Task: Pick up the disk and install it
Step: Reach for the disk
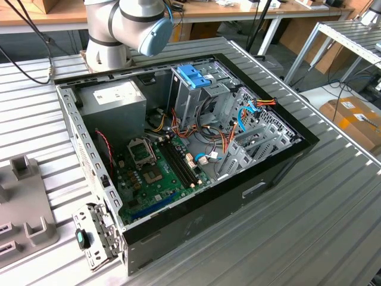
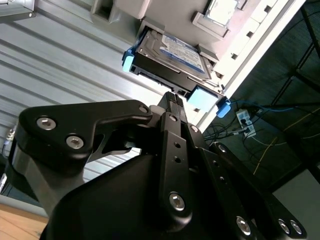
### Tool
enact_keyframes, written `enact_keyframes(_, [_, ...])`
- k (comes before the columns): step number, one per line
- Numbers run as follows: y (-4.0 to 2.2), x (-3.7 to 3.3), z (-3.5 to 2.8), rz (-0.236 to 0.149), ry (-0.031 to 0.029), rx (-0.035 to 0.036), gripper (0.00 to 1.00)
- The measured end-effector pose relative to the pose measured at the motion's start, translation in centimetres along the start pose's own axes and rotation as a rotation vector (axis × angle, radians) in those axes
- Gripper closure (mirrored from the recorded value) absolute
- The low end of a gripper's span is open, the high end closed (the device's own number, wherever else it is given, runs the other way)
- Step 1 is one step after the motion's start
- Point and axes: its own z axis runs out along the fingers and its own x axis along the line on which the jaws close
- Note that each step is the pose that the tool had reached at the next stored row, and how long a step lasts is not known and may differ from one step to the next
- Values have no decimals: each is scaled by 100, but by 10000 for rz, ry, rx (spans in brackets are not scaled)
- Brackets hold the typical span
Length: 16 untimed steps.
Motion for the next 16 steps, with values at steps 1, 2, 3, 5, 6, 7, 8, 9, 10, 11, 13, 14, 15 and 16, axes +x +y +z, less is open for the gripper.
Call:
enact_keyframes(1, [0,6,0,1,0,0,89])
enact_keyframes(2, [0,11,0,0,0,-1,89])
enact_keyframes(3, [-2,21,0,0,0,0,89])
enact_keyframes(5, [-3,37,1,0,-1,0,89])
enact_keyframes(6, [-4,55,1,0,0,0,89])
enact_keyframes(7, [-5,67,2,0,0,0,89])
enact_keyframes(8, [-6,82,3,0,0,0,89])
enact_keyframes(9, [-7,93,5,0,-1,0,89])
enact_keyframes(10, [-8,104,6,-1,-2,-1,89])
enact_keyframes(11, [-9,112,7,-1,-1,-1,89])
enact_keyframes(13, [-9,113,8,-2,-1,-1,89])
enact_keyframes(14, [-9,114,7,-1,0,0,89])
enact_keyframes(15, [-9,114,8,0,3,0,89])
enact_keyframes(16, [-9,115,10,2,33,2,89])
